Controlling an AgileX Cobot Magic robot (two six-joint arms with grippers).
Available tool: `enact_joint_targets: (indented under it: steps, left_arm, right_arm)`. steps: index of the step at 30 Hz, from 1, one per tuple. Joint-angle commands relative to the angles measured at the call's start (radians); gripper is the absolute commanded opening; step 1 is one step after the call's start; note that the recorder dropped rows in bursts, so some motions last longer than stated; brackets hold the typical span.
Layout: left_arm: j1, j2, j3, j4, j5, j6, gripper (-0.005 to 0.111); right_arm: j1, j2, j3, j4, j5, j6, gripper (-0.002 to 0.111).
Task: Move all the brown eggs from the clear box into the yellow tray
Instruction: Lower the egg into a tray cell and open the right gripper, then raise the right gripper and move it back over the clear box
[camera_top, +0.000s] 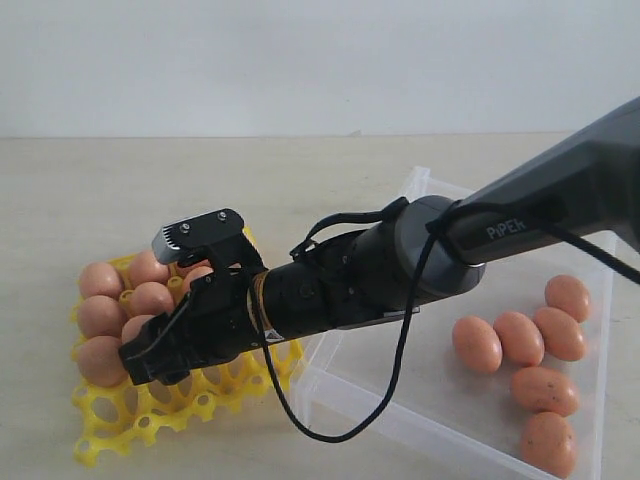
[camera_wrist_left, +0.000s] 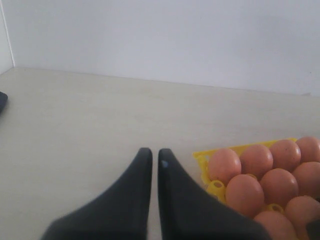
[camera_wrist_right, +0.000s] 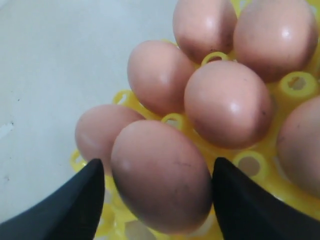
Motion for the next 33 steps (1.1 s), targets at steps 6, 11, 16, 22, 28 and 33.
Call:
enact_joint_targets:
  steps: [6, 11, 16, 22, 28, 33]
  left_arm:
    - [0.003, -0.003, 0.003, 0.002, -0.004, 0.000, 0.004]
    - [0.003, -0.003, 0.003, 0.002, -0.004, 0.000, 0.004]
    - [0.003, -0.003, 0.003, 0.002, -0.004, 0.000, 0.004]
    - [0.003, -0.003, 0.003, 0.002, -0.004, 0.000, 0.004]
    - [0.003, -0.003, 0.003, 0.002, -0.004, 0.000, 0.004]
    - [0.003, -0.003, 0.003, 0.002, -0.001, 0.000, 0.004]
  right_arm:
    - [0.001, -0.065, 0.003, -0.008, 0.079, -0.062, 0.057]
    - [0.001, -0.097, 0.003, -0.008, 0.046, -0.062, 0.057]
    - [0.001, -0.240, 0.003, -0.008, 0.134, -0.182, 0.057]
    - [0.001, -0.469, 0.003, 0.009, 0.970, -0.190, 0.057]
    - [-0.115, -0.465, 0.003, 0.507, 1.415, -0.677, 0.057]
    - [-0.304, -0.355, 0.003, 0.860, 1.516, -0.983, 0.057]
